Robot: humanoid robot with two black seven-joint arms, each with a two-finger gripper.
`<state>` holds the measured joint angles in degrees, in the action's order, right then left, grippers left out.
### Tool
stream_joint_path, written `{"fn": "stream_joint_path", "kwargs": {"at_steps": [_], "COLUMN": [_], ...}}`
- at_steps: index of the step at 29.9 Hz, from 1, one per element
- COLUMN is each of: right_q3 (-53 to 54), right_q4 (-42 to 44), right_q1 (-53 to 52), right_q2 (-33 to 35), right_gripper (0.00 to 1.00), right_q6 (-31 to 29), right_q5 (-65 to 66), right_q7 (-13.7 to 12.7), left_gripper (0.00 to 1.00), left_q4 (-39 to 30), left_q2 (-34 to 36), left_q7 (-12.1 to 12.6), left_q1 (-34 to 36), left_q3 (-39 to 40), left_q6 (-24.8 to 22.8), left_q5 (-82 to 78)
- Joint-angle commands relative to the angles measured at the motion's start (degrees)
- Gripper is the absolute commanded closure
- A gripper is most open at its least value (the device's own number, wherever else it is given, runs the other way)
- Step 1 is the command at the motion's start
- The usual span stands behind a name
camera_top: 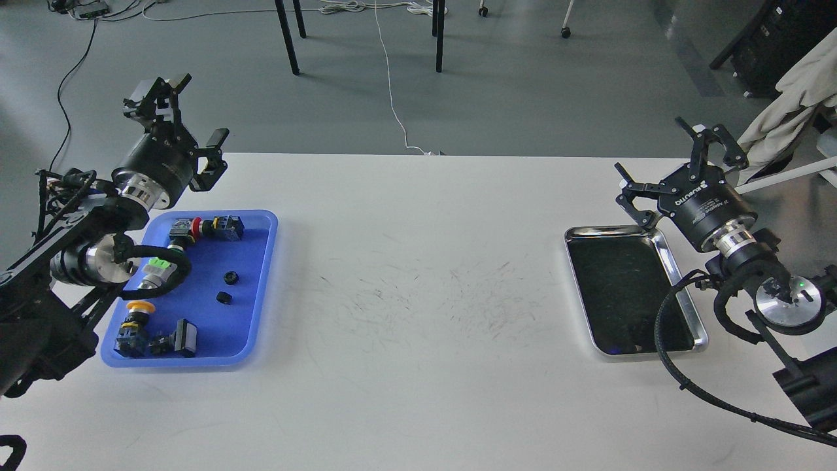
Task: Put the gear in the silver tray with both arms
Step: 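Lower the left gripper into the blue tray toward a small black gear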
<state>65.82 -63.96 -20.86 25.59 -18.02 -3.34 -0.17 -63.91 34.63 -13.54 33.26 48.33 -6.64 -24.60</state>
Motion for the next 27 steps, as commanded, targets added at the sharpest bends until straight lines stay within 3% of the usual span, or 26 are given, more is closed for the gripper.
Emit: {"fn": "stream_joint_path", "kwargs": {"at_steps": [1,10,18,27], "right_q3": [0.1,0.01,-0.08,-0.16], "right_q4": [0.24,0.24,0.06,0.24], "right_q1": [-0.24,-0.41,-0.59,-0.68], "right_q2": [0.24,0.6,0.6,0.6], "right_gripper": [0.01,0.01,0.01,0.01], "right_q6": [0.09,0.09,0.0,0.0], "right_q5": [0.0,0.0,0.44,0.88], "right_q7": [0.0,0.0,0.0,0.09], "left_gripper": [0.02,0.02,0.02,0.04], "left_q4": [-6.74,-18.79,-17.05,-9.58], "left_q2": [6.67,21.79,21.98,18.73], "left_q7": [0.18,0.01,1.41,1.41], "left_q1": [-0.39,-0.48,-0.48,-0.13], "left_q3": [-5.34,-18.79,-22.58,-27.33], "left_q6": [0.49,1.28,2.07,2.16], "left_q5": [-8.25,-43.65,-78.12,-84.82]}}
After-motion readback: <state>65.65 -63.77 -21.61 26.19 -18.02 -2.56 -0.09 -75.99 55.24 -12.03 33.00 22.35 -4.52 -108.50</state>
